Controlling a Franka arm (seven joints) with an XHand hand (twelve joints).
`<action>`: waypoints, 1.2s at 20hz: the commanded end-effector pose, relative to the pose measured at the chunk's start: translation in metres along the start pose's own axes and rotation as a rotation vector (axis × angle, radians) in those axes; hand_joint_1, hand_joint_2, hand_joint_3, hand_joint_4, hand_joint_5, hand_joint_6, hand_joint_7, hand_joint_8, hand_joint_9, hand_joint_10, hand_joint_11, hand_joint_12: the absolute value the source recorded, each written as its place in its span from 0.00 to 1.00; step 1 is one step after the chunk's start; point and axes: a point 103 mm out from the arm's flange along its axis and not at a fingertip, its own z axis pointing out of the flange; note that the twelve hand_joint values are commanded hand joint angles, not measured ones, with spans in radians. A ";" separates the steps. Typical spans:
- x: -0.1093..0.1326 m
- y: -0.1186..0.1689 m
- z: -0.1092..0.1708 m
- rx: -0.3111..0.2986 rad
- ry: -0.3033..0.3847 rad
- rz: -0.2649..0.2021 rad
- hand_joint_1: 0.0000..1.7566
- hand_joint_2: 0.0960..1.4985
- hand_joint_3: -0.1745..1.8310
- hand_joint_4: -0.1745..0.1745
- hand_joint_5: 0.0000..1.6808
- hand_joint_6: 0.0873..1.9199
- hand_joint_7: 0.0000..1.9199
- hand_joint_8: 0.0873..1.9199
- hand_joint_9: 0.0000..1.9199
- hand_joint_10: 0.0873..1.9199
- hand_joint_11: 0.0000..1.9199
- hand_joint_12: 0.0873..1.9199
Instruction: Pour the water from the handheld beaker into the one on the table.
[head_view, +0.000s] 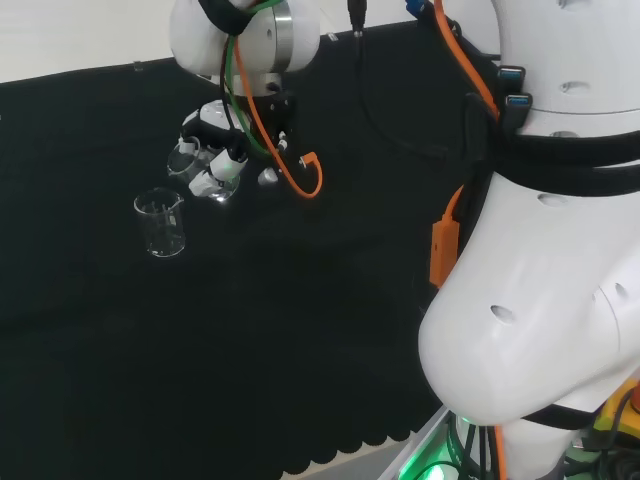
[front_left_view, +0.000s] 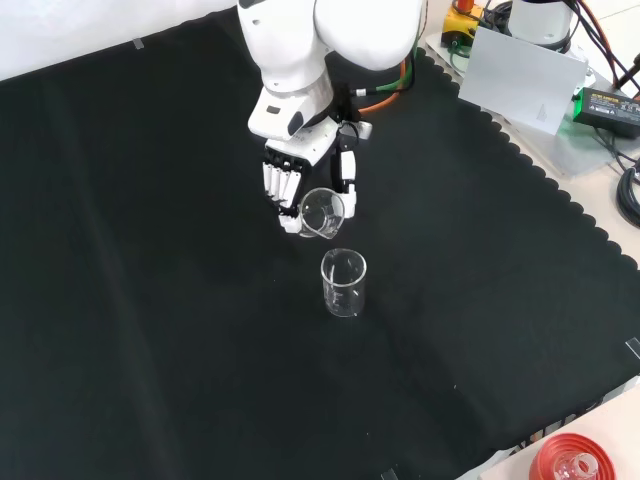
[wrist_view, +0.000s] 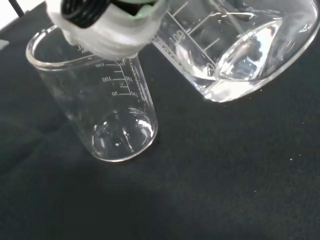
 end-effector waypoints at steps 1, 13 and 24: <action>0.007 0.003 -0.002 0.027 -0.074 -0.012 0.74 0.69 0.00 0.22 0.69 0.33 0.74 0.18 0.72 0.44 0.57 0.43; 0.017 0.011 -0.005 0.108 -0.178 0.016 0.74 0.69 0.00 0.20 0.68 0.33 0.74 0.19 0.72 0.45 0.58 0.42; 0.021 0.015 -0.010 0.173 -0.284 0.040 0.74 0.69 0.00 0.17 0.68 0.33 0.74 0.20 0.73 0.46 0.58 0.42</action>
